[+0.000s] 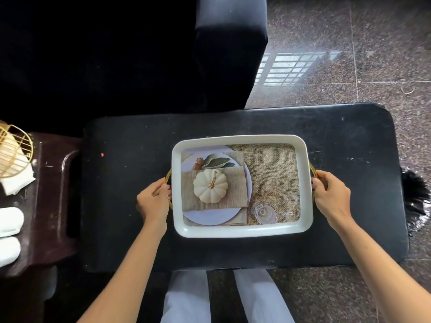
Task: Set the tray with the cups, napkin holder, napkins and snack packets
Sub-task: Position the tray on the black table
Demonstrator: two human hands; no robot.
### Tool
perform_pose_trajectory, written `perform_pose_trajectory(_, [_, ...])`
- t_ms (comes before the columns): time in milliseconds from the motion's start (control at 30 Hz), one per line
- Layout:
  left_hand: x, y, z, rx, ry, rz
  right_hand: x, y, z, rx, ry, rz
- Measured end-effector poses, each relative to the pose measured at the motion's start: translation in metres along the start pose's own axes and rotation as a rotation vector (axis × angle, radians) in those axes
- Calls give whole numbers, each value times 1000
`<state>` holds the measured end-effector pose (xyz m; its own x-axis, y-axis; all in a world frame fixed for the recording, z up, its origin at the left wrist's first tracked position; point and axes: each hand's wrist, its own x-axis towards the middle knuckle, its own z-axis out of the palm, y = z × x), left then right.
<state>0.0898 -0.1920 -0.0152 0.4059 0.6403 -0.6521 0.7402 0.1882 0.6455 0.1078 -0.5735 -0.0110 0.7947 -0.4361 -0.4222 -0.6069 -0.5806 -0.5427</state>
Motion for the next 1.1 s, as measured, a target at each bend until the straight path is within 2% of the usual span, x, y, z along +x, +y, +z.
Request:
perform_pose_trajectory(333, [2,-7,0,144,-8,47,-1,4,-2,-59,-21,-4])
perform_pose_trajectory(500, [0,-5,-12,155,-20,92,-13,-9,-7,-221,118,-204])
perform_pose_trajectory(567, [-1,-5,-20,57,-20,90,-26,-25,-2,-242,133,-304])
perform_pose_trajectory(800, [-15,-6,-94,-162,66,144,-106,-104,68,-124,-167,-550])
perform_pose_trajectory(933, [-16,-8,-168,-275,194,179,-154,-145,124,-46,-345,-614])
perform_pose_trajectory(1100, [-4,-20,-268,-304,389,244,-217,-191,193,43,-502,-714])
